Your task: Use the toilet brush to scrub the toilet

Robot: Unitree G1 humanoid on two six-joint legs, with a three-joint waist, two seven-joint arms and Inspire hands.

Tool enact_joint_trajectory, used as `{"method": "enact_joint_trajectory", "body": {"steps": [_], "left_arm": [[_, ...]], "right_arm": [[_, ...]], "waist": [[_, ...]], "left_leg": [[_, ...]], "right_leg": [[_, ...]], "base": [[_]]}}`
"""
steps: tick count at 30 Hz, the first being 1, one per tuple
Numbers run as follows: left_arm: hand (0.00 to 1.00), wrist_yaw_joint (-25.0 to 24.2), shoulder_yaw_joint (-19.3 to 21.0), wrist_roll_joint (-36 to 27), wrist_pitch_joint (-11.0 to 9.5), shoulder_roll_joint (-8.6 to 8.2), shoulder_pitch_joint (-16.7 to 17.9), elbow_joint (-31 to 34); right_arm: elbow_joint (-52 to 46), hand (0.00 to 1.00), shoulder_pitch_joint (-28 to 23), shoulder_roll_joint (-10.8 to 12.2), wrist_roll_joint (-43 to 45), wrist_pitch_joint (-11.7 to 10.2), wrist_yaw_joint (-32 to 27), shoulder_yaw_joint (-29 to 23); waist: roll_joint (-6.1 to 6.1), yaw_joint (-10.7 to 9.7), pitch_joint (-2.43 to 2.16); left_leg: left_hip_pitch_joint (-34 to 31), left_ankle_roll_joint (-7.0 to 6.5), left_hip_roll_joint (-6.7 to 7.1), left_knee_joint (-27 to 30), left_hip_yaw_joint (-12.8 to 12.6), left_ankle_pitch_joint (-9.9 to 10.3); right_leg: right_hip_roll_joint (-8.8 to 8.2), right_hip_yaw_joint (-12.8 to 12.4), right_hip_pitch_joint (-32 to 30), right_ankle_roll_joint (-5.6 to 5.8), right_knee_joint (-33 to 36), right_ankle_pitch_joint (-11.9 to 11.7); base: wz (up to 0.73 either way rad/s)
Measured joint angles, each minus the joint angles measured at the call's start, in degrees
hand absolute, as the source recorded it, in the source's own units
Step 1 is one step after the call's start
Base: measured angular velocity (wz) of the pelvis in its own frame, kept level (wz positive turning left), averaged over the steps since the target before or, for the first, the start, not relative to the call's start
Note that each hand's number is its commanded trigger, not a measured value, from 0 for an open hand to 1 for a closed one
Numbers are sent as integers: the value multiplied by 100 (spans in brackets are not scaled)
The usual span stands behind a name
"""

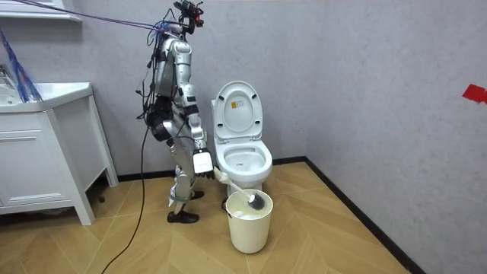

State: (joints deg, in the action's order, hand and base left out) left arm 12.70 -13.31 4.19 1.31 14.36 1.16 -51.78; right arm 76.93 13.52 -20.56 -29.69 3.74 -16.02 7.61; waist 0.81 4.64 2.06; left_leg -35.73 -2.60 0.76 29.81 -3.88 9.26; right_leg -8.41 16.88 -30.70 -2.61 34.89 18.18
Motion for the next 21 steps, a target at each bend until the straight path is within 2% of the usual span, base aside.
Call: {"method": "enact_joint_trajectory", "body": {"steps": [1, 3, 4, 7, 10, 14, 17, 18, 21], "left_arm": [[0, -6, 58, -17, -14, 6, 130, -8], [0, -4, 230, -15, -16, 7, 347, 8], [0, -5, 345, -14, -19, 5, 500, 31], [0, -5, 646, 12, -31, 6, 947, 285], [0, 19, 898, 150, -42, 1, 1259, 411], [0, 90, 1097, 229, -45, -32, 1565, 593], [0, 182, 1295, 293, -47, -136, 1666, 666], [0, 227, 1402, 340, -50, -201, 1697, 697], [0, 380, 1489, 701, -101, -246, 1891, 1020]], "right_arm": [[0, 100, -155, 48, -162, -12, 59, -7], [42, 100, -331, 169, -338, -9, 88, -52], [60, 100, -499, 233, -473, -7, 141, -115], [19, 100, -830, 338, -634, -10, 248, -425], [1, 100, -1102, 408, -629, -9, 251, -603], [-212, 100, -1379, 458, -652, -16, 251, -650], [-283, 100, -1477, 487, -640, -23, 250, -674], [-325, 100, -1525, 500, -616, -49, 251, -671], [-445, 100, -1623, 537, -550, -87, 260, -673]], "waist": [[-38, -44, -56], [-76, -102, -82], [-110, -114, -131], [-148, -171, -177], [-168, -205, -184], [-182, -251, -197], [-201, -271, -188], [-235, -270, -172], [-280, -290, -168]], "left_leg": [[203, 11, 0, -108, 29, 6], [576, 27, -4, -321, 94, 4], [784, 33, -2, -442, 104, 5], [1283, 39, -1, -676, 138, 14], [1784, 36, 17, -969, 135, 15], [2179, 44, 92, -1116, 146, 54], [2458, 47, 100, -1241, 146, 61], [2544, 58, 103, -1254, 155, 69], [2670, 85, 116, -1256, 262, 89]], "right_leg": [[40, 44, 248, 28, -187, -24], [163, 74, 708, 70, -573, -113], [225, 95, 971, 93, -812, -166], [303, 173, 1581, 158, -1256, -247], [346, 212, 2103, 215, -1643, -328], [353, 232, 2498, 253, -1848, -319], [348, 245, 2764, 266, -1934, -305], [348, 252, 2855, 270, -1962, -300], [367, 351, 3054, 267, -2065, -295]], "base": [[10], [8], [5], [9], [2], [2], [0], [5], [12]]}}
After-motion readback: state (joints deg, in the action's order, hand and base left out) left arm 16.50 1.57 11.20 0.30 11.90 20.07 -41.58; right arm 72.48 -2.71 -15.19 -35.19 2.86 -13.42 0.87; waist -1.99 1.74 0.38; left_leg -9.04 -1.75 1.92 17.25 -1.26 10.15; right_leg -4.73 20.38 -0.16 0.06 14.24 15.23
